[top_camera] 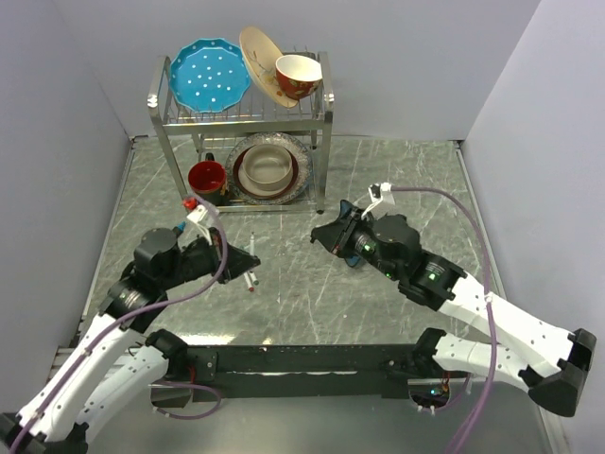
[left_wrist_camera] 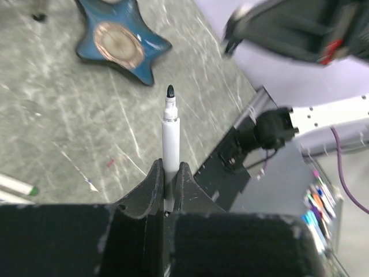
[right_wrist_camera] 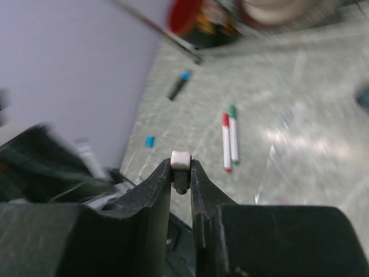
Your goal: Insert the pens into the pen caps
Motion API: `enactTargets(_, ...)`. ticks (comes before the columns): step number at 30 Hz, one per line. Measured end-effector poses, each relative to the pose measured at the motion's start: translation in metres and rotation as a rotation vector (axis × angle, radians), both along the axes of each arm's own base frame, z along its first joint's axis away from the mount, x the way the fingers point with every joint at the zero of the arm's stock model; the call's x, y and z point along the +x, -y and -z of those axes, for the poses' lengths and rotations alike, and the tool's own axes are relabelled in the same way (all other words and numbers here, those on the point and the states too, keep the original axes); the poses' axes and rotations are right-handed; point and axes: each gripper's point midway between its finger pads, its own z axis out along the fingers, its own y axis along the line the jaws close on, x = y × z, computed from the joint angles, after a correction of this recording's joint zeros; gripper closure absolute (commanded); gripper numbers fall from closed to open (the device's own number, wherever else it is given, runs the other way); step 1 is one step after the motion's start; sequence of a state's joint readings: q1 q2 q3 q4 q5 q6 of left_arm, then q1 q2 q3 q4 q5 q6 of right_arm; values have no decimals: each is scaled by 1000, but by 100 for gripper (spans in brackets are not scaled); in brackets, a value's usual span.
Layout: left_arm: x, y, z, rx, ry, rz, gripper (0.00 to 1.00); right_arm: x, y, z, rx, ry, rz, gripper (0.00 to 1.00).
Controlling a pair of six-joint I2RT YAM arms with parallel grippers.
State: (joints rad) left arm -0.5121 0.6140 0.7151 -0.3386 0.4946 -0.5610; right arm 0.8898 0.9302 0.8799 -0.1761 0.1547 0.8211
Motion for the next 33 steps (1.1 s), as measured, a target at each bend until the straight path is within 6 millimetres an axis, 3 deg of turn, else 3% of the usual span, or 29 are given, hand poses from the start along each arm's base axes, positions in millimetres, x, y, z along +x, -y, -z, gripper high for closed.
enactTargets(4,-4,13,10,9,-46,94,99,-6,-23,-39,5,187,-164,100)
enactTargets(9,-14,17,12,19,-31,178,99,-20,-59,-65,44,321,-380,100)
enactTargets(13,-21,16,5,6,11,207,99,-28,-76,-72,85,371,-479,100)
enactTargets(20,-25,15,0,0,38,219,99,-32,-87,-89,168,413,-525,100)
enactTargets(27,-28,12,-6,-10,67,216,99,-29,-97,-78,180,353,-535,100)
enactTargets(33,-30,9,-15,-27,117,199,99,-32,-98,-85,219,348,-548,100)
